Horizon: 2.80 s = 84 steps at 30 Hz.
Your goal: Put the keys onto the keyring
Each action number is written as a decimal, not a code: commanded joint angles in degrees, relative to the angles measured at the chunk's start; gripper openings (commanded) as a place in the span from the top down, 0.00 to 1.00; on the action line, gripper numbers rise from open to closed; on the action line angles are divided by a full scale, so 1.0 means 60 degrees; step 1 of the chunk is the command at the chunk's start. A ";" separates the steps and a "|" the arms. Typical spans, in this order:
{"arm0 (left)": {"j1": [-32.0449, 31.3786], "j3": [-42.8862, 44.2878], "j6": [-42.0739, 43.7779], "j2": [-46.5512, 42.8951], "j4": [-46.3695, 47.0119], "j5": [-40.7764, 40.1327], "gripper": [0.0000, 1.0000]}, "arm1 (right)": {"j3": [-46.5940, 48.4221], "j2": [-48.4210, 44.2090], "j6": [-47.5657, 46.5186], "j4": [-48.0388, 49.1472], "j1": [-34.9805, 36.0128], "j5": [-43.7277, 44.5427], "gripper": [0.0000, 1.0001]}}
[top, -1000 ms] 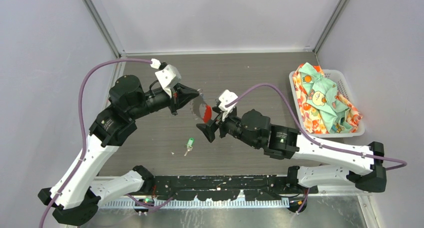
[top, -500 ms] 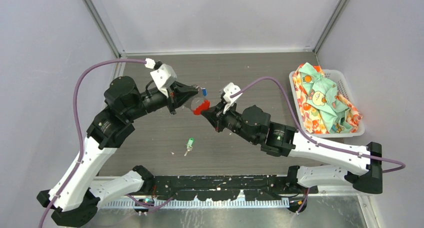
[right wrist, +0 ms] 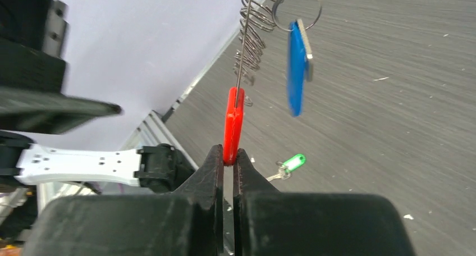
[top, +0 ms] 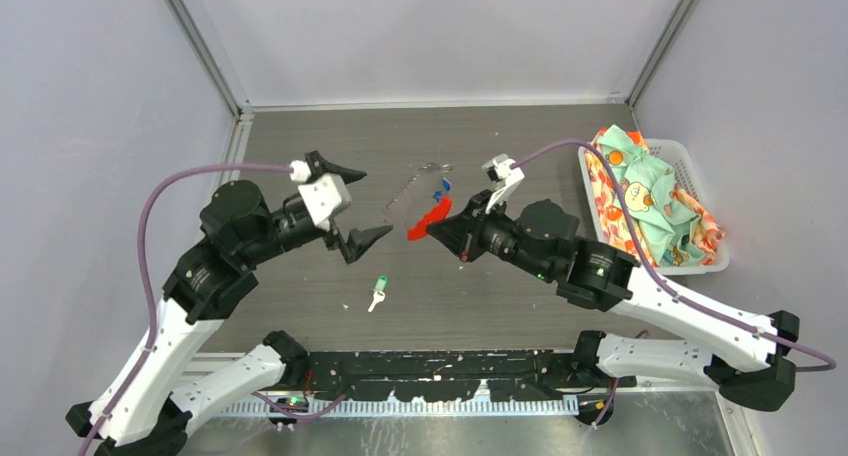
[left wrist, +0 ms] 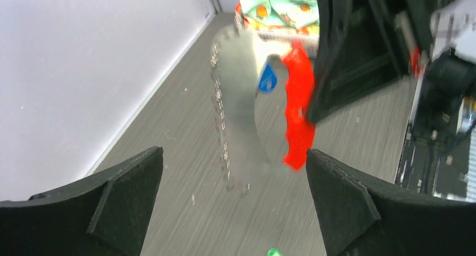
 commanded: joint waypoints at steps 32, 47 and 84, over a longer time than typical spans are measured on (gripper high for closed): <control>-0.0032 -0.5594 1.5570 -0.2798 0.3371 0.2627 0.08 | 0.1241 -0.0007 0.4783 -0.0697 -0.2287 -0.6152 0.99; -0.0032 -0.5278 1.4797 -0.3000 0.3528 0.4391 0.88 | 0.1079 0.0577 0.5325 -0.0454 -0.2767 -0.7336 0.89; -0.0036 -0.0664 0.2748 -0.0500 -0.2492 0.4570 1.00 | 0.2574 0.1195 -0.6139 -0.2371 -0.0939 -0.7197 0.04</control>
